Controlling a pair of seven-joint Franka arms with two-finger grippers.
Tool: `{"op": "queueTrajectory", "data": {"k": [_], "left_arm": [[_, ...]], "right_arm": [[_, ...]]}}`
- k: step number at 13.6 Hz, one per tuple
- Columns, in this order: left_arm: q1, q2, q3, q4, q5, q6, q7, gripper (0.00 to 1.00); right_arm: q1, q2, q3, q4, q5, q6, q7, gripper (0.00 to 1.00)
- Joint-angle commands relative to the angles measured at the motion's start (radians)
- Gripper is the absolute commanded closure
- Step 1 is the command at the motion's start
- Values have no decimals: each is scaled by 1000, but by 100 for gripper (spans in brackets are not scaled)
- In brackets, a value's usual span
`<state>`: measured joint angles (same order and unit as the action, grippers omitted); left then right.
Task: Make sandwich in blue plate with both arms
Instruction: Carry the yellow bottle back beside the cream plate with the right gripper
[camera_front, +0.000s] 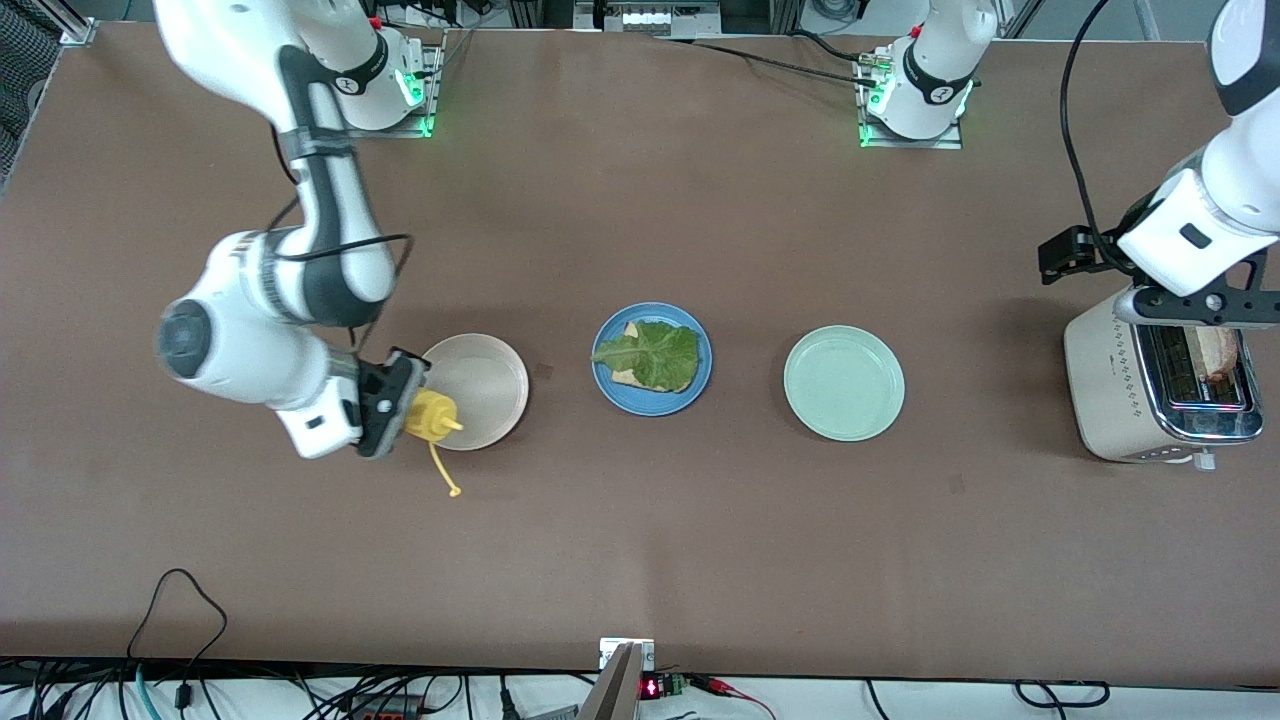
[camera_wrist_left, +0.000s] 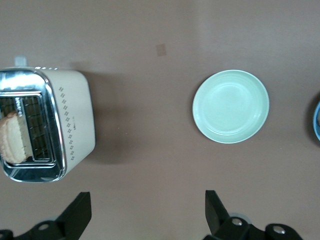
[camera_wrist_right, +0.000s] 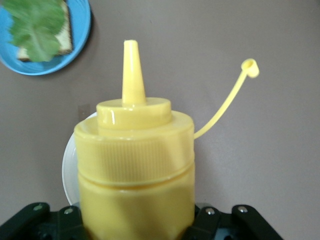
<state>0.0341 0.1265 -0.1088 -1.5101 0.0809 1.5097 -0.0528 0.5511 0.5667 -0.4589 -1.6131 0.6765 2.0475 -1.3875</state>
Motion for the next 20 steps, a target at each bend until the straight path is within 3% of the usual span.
{"op": "queueTrajectory", "data": {"k": [1, 3, 5, 7, 8, 11, 13, 15, 16, 17, 19, 20], "left_arm": [[91, 42, -2, 4, 20, -3, 2, 0], [180, 105, -2, 4, 61, -2, 20, 0], [222, 152, -2, 5, 120, 24, 59, 0], [268, 197, -3, 4, 157, 90, 127, 0], [289, 211, -3, 5, 160, 146, 222, 0], [380, 292, -2, -7, 161, 298, 384, 0], [403, 309, -2, -16, 161, 323, 429, 0], [424, 312, -2, -48, 161, 323, 430, 0], [432, 309, -2, -73, 161, 322, 430, 6], [438, 306, -2, -82, 161, 320, 444, 18], [457, 306, -3, -75, 160, 319, 539, 63], [461, 306, -3, -82, 155, 307, 551, 77]], "right_arm": [[-184, -85, 106, -93, 116, -1, -242, 100], [-319, -105, 167, -111, 175, -16, -428, 100], [-449, -114, 238, -160, 297, -38, -597, 100], [-522, -111, 247, -209, 452, -117, -752, 100], [-554, -105, 247, -223, 489, -171, -804, 100], [-629, -88, 247, -237, 497, -326, -909, 100], [-678, -51, 247, -235, 502, -392, -985, 100], [-721, 5, 253, -235, 576, -434, -1065, 100], [-752, 37, 261, -234, 610, -447, -1097, 100], [-775, 62, 270, -229, 627, -455, -1119, 100], [-812, 103, 304, -231, 646, -469, -1137, 100], [-819, 119, 313, -231, 656, -471, -1140, 100]]}}
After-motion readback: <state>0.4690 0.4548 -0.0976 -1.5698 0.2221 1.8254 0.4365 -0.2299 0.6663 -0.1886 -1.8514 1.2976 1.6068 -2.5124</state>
